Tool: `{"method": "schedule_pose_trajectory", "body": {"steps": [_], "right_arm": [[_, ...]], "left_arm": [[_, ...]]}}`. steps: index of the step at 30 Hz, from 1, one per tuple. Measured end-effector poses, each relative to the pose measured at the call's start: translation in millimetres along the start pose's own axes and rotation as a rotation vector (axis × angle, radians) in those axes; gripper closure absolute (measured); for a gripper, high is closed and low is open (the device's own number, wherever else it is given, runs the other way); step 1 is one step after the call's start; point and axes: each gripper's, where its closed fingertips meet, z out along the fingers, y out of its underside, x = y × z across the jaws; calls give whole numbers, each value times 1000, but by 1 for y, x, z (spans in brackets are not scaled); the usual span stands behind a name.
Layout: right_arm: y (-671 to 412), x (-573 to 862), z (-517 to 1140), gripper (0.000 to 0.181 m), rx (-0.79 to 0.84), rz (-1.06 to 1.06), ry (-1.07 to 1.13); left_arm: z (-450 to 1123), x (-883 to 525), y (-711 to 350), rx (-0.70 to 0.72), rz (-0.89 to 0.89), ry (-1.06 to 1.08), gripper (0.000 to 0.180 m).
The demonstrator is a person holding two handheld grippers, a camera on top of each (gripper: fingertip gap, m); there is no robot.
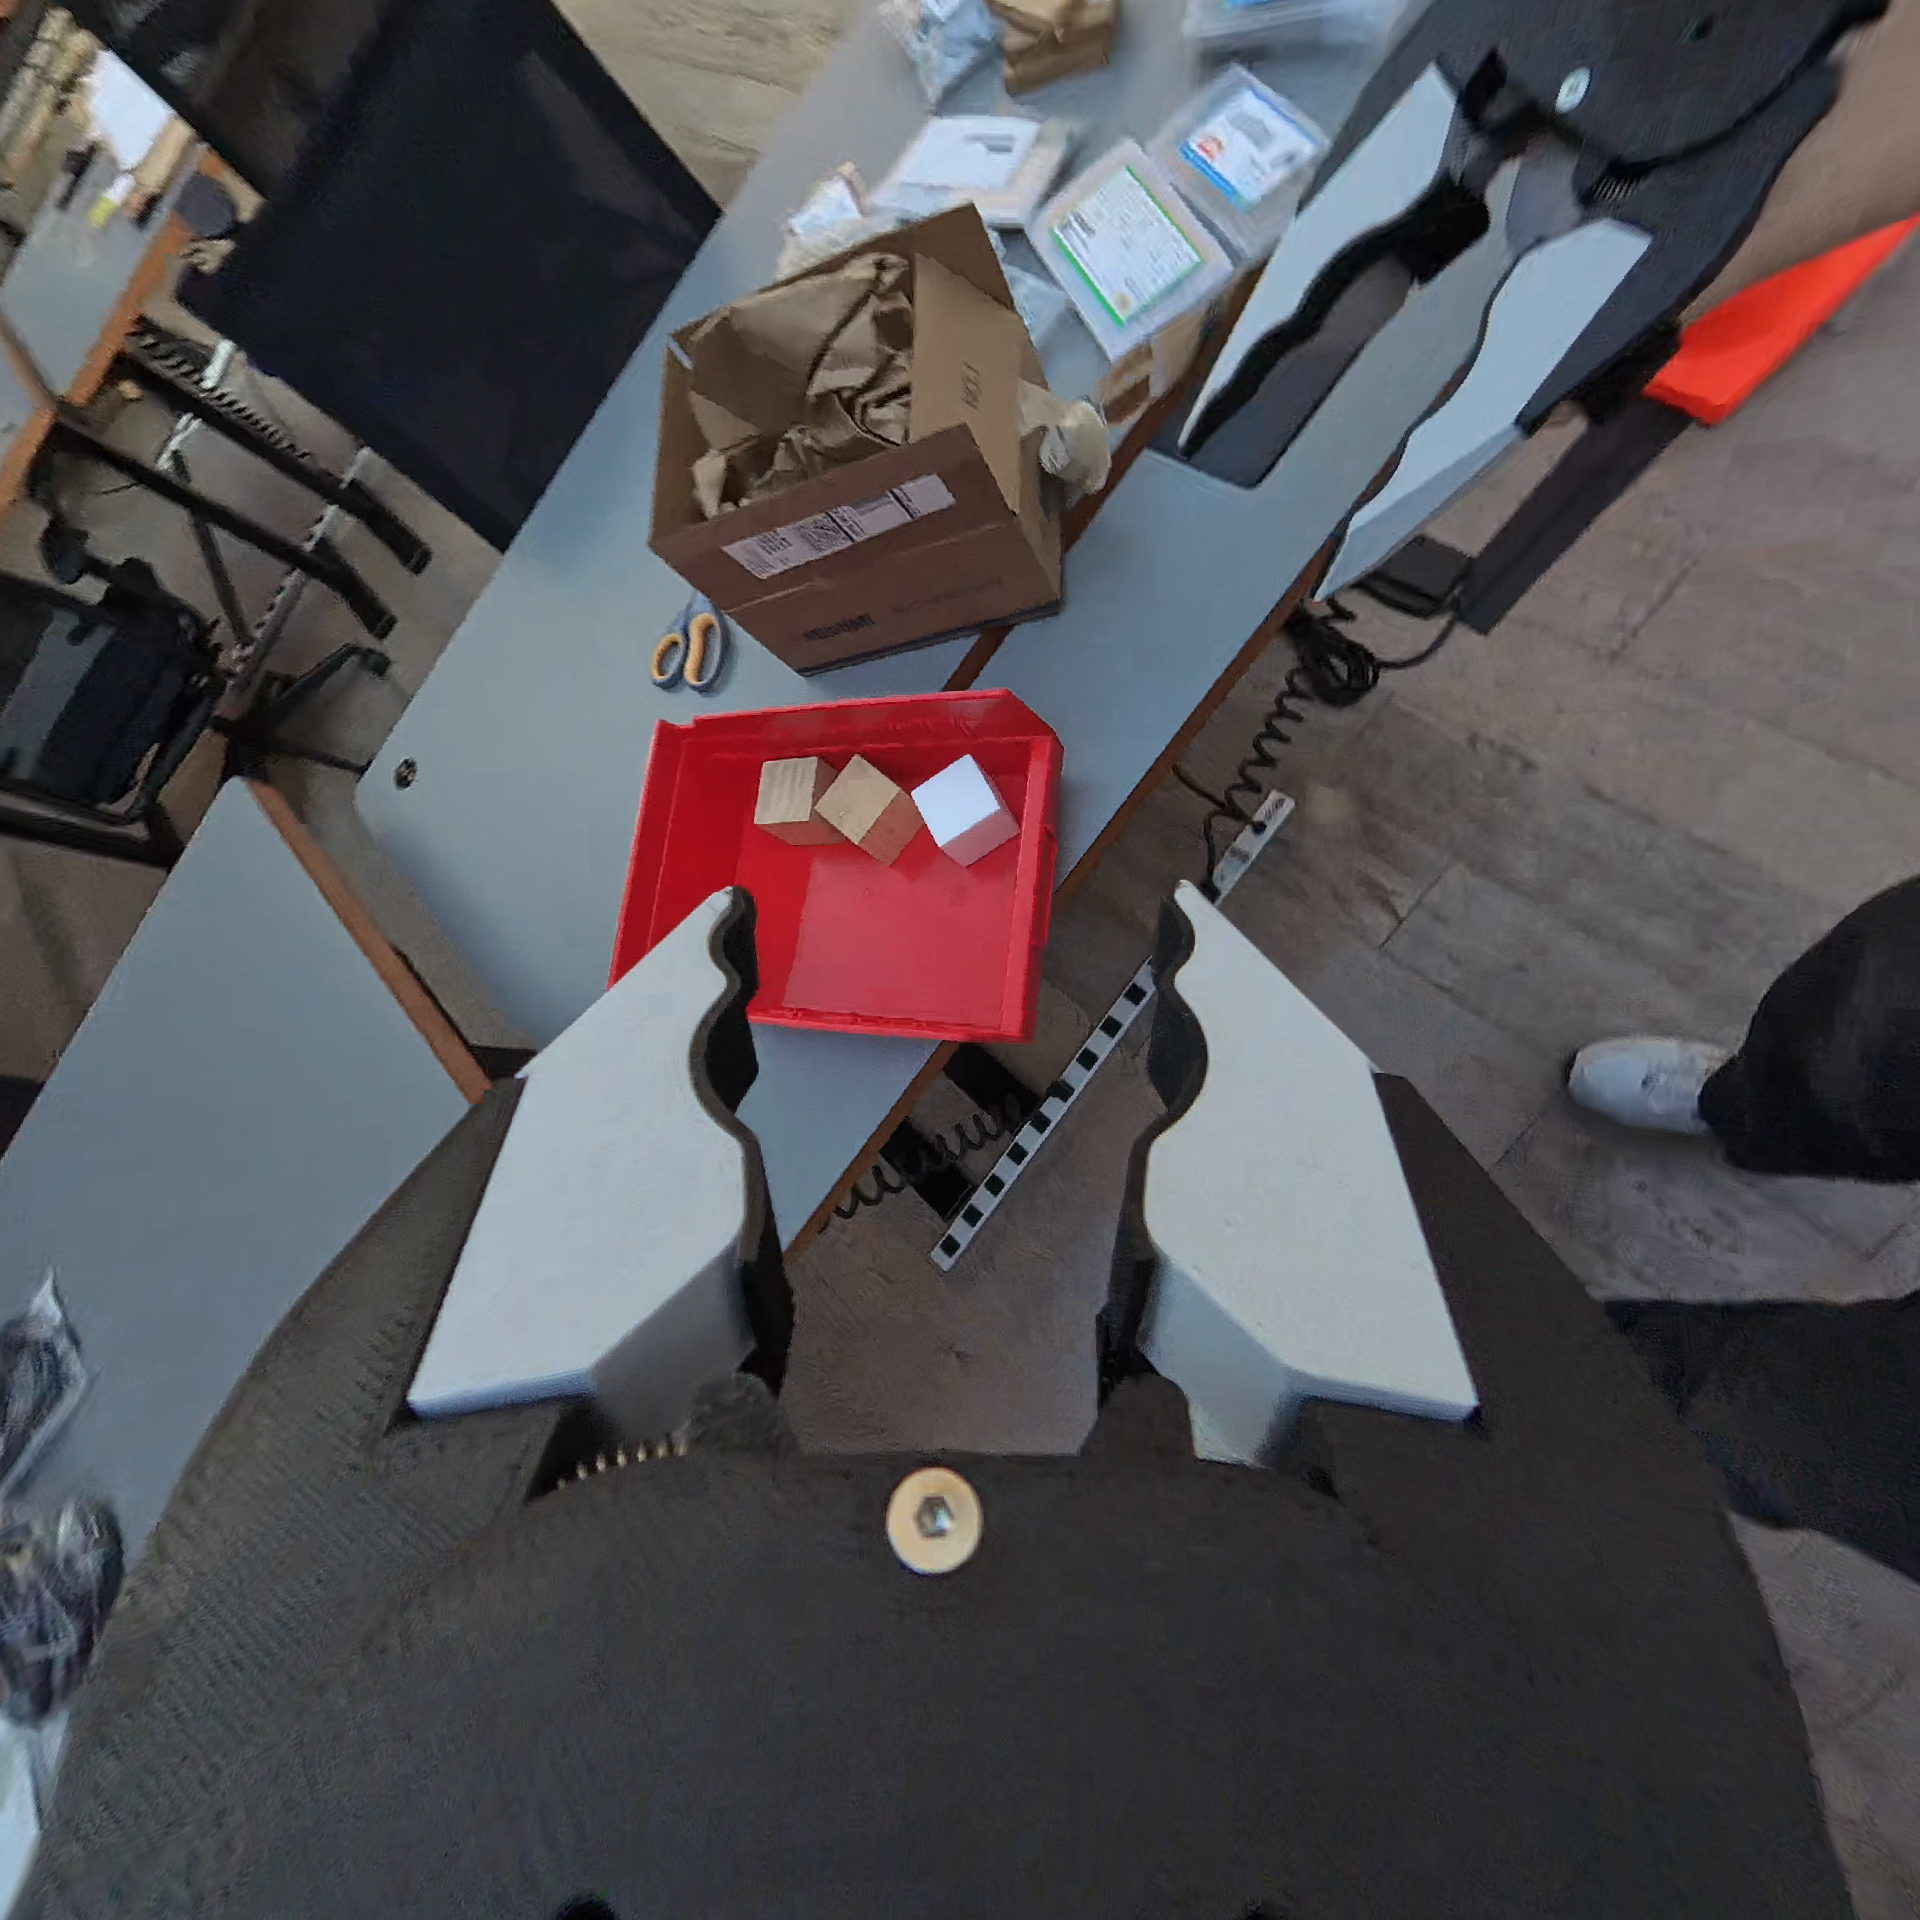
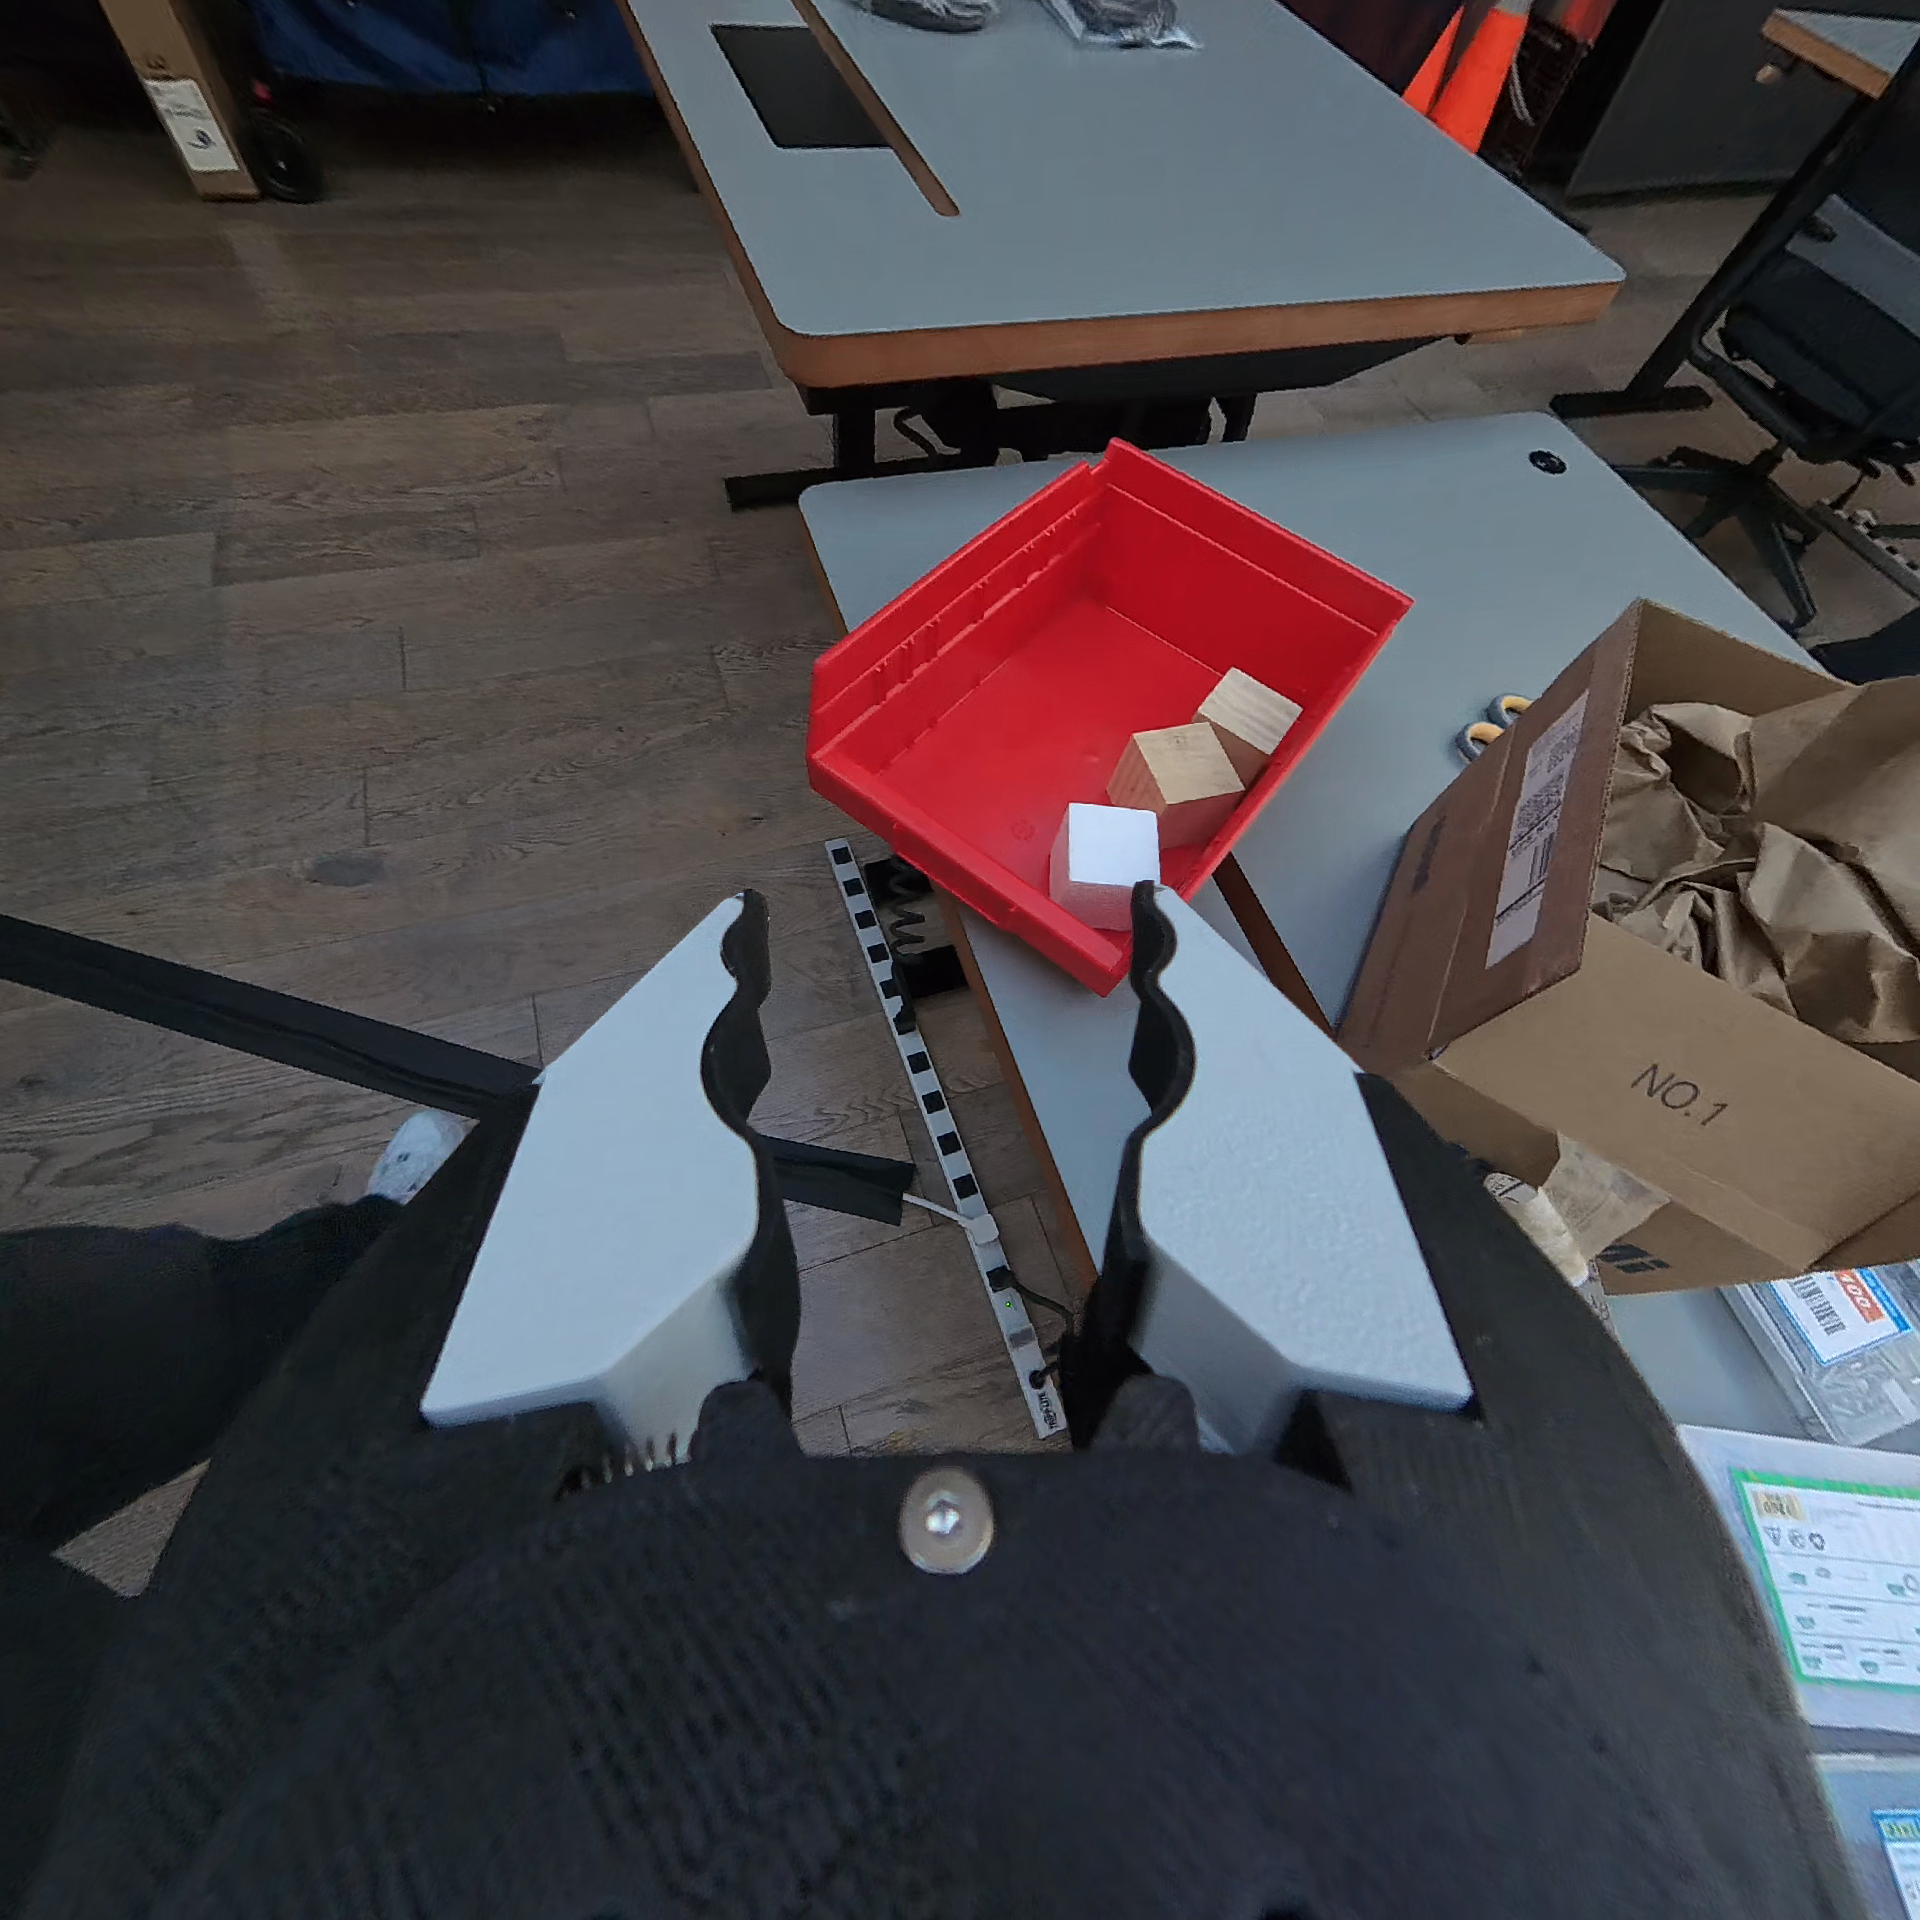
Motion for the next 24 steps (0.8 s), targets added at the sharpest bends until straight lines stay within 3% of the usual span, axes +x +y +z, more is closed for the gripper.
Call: {"method": "schedule_pose_trajectory", "body": {"steps": [6, 12, 15, 20, 24], "right_arm": [[15, 28, 89, 110, -83, -10, 94], [57, 60, 193, 112, -207, -86, 227], [75, 67, 228, 113, -257, 11, 244], [100, 86, 246, 117, -467, -82, 274], [104, 88, 251, 119, -539, -28, 219]], "left_arm": [[193, -51, 57, -160, 330, 264, 108], [331, -75, 107, -129, 498, 535, 105], [371, -68, 129, -105, 487, 635, 102], [412, -65, 147, -51, 611, 667, 99], [424, -60, 155, -26, 635, 719, 104]]}}
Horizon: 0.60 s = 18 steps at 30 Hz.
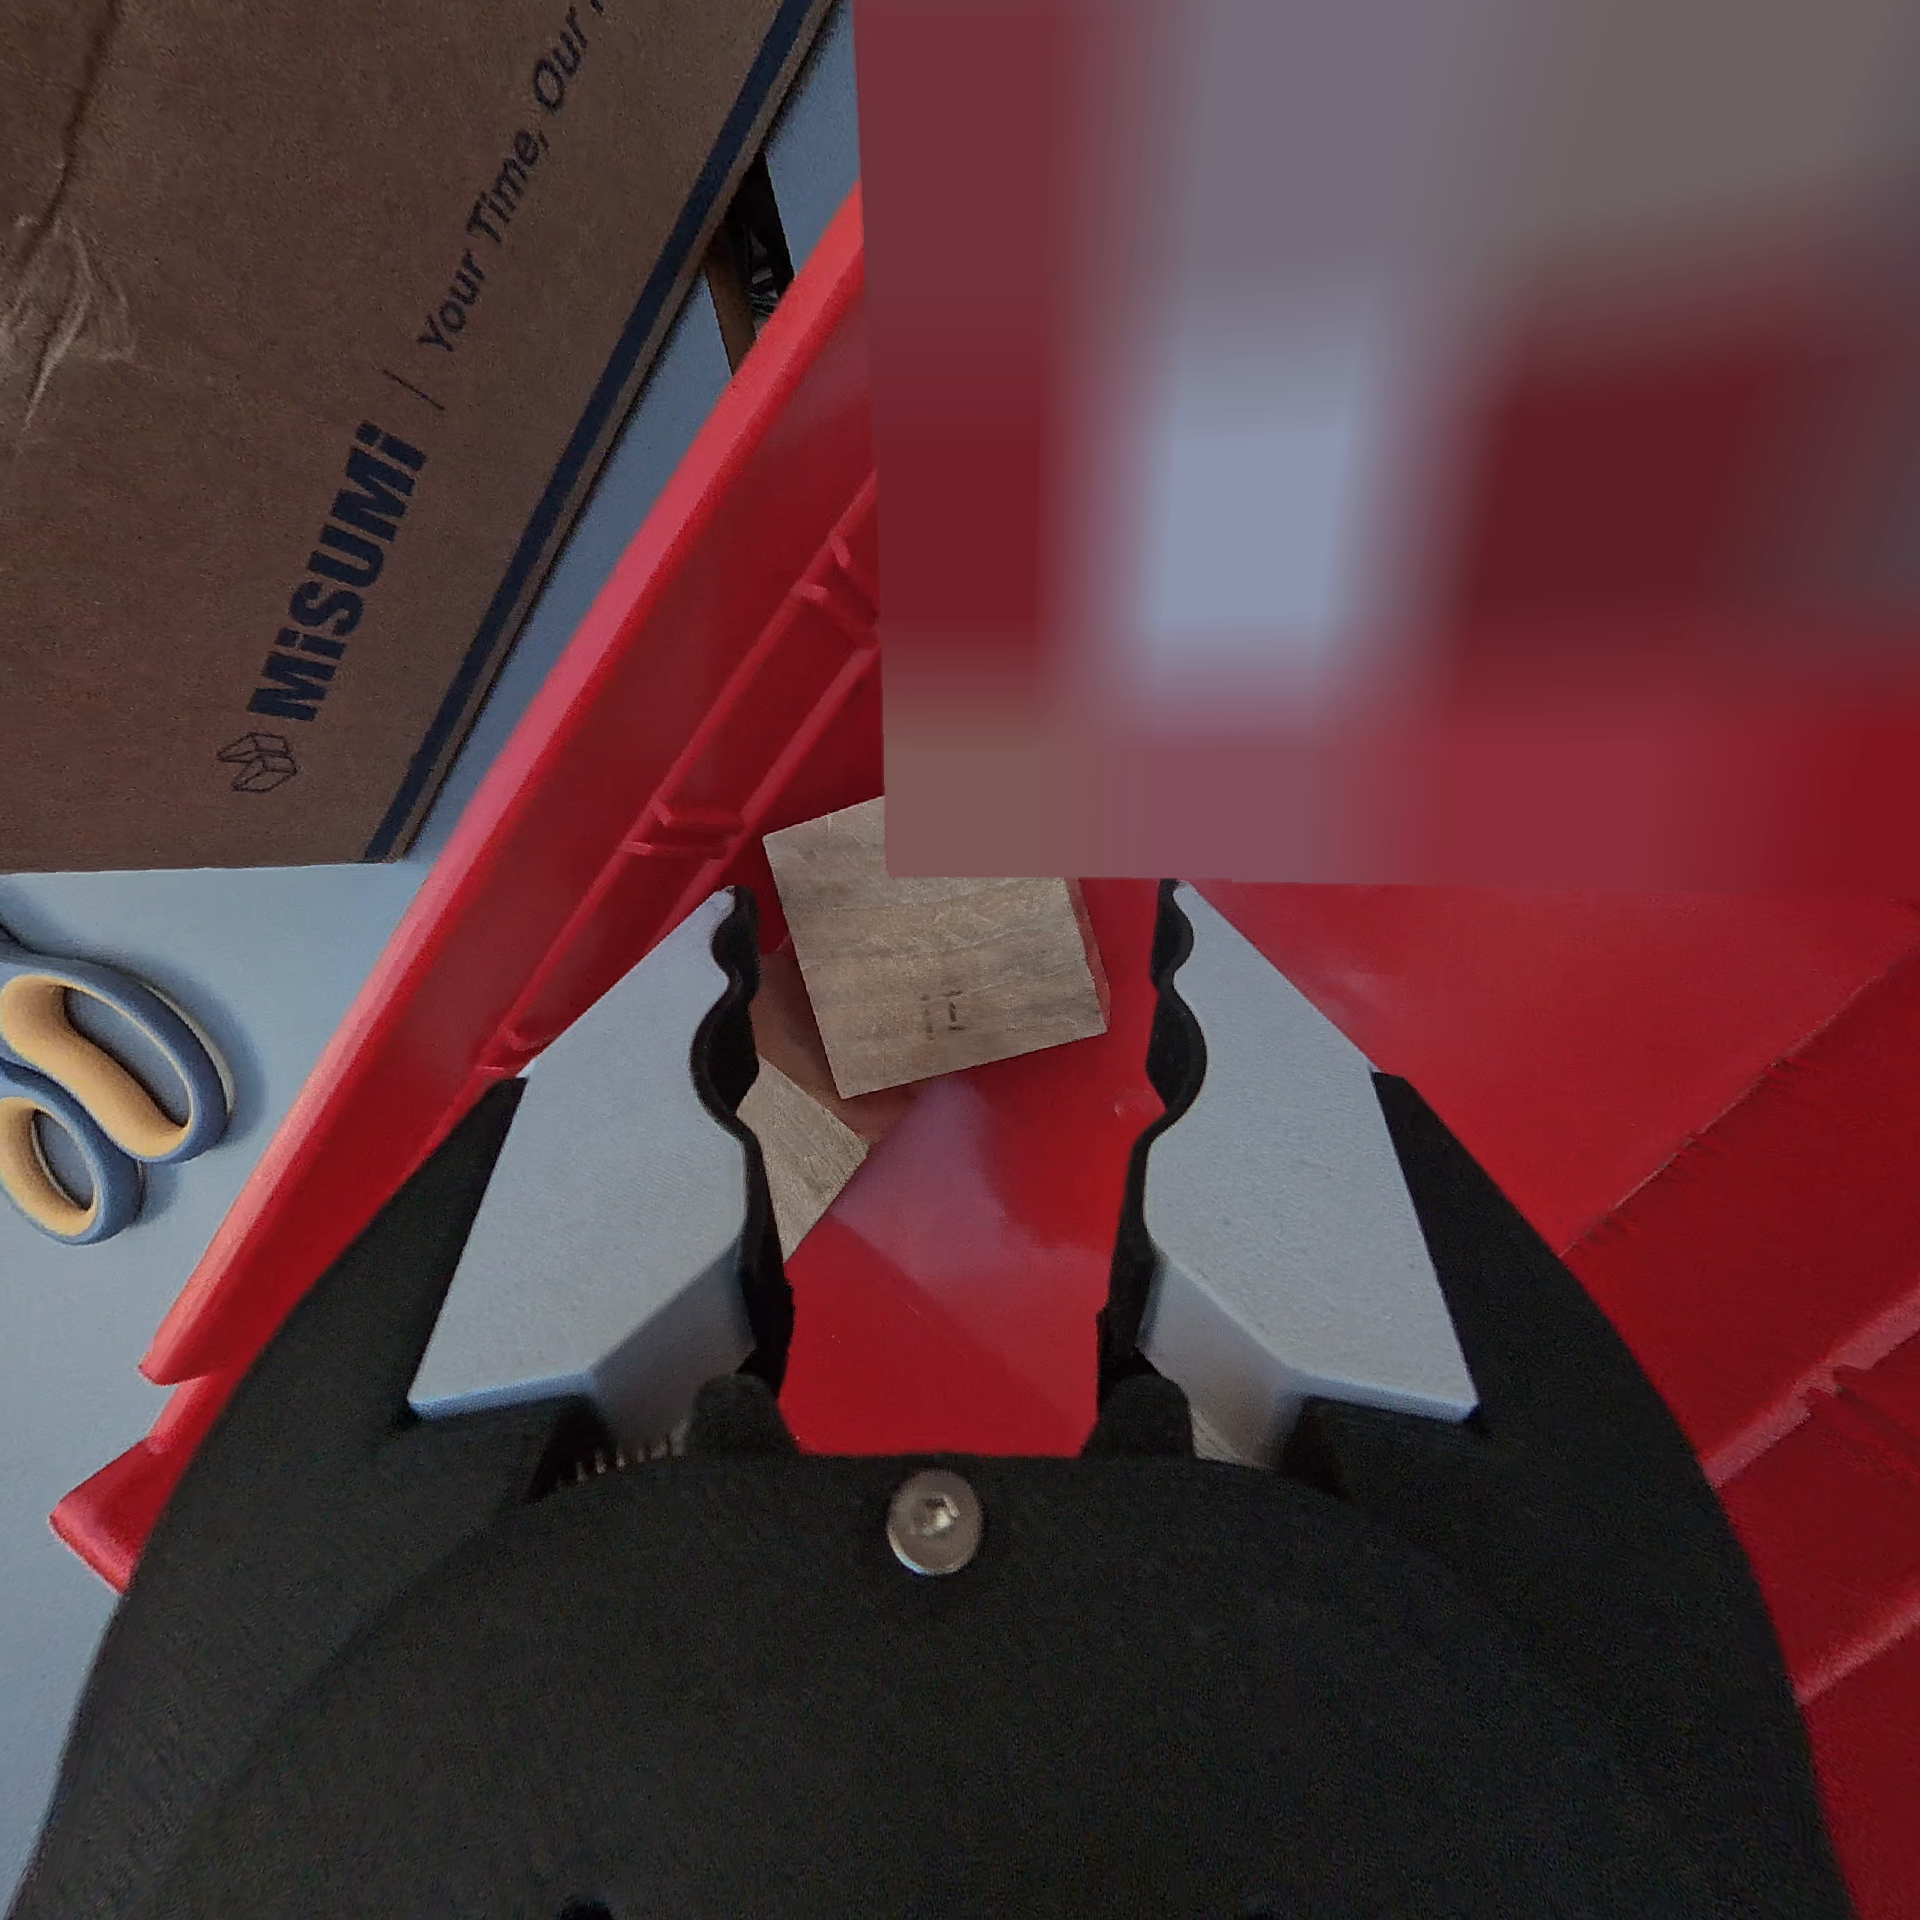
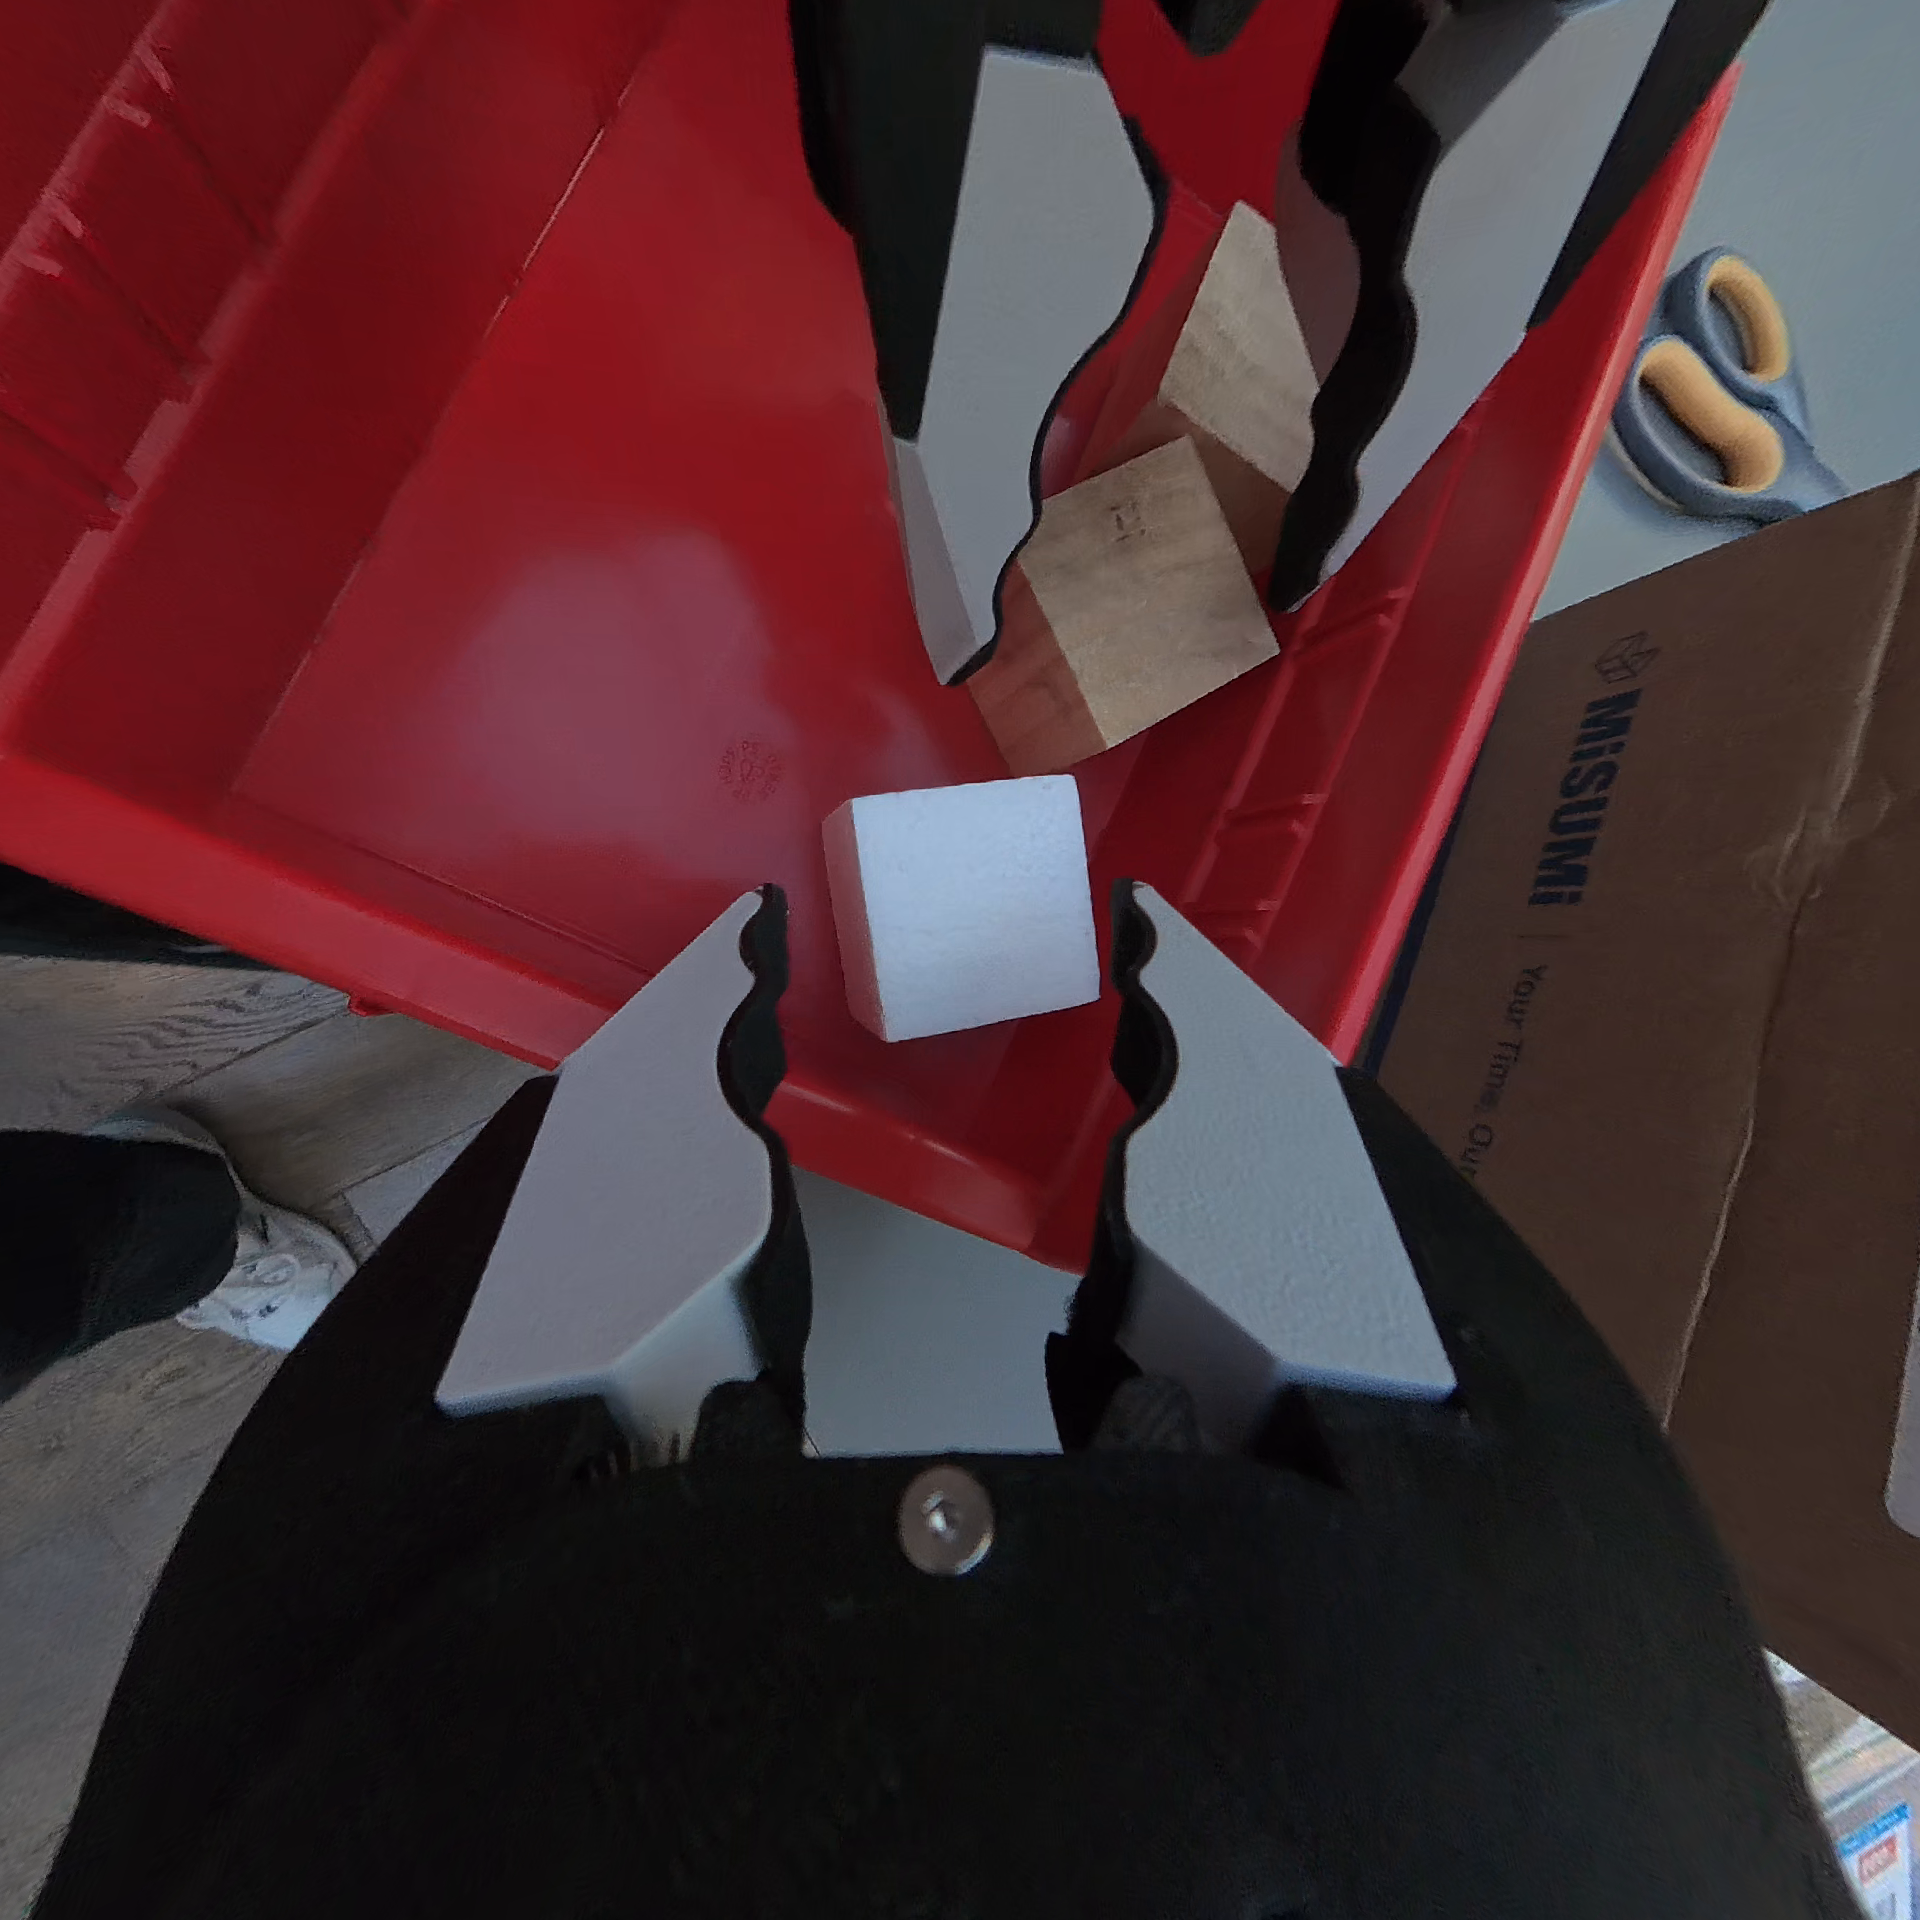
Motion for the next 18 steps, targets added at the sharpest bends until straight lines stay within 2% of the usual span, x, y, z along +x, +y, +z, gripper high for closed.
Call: {"method": "schedule_pose_trajectory", "body": {"steps": [3, 9, 11, 18], "right_arm": [[4, -3, 8, 118, -99, -60, -18], [17, -3, 35, 112, -279, -98, -25], [16, -1, 37, 122, -283, -99, -16], [15, -10, 25, 123, -247, -209, 44]], "left_arm": [[7, -2, 8, -19, 15, -7, 103], [15, -2, 18, -17, 47, -37, 115], [13, 0, 21, -21, 63, -39, 115], [-24, -2, 24, 6, 231, -99, 116]]}}
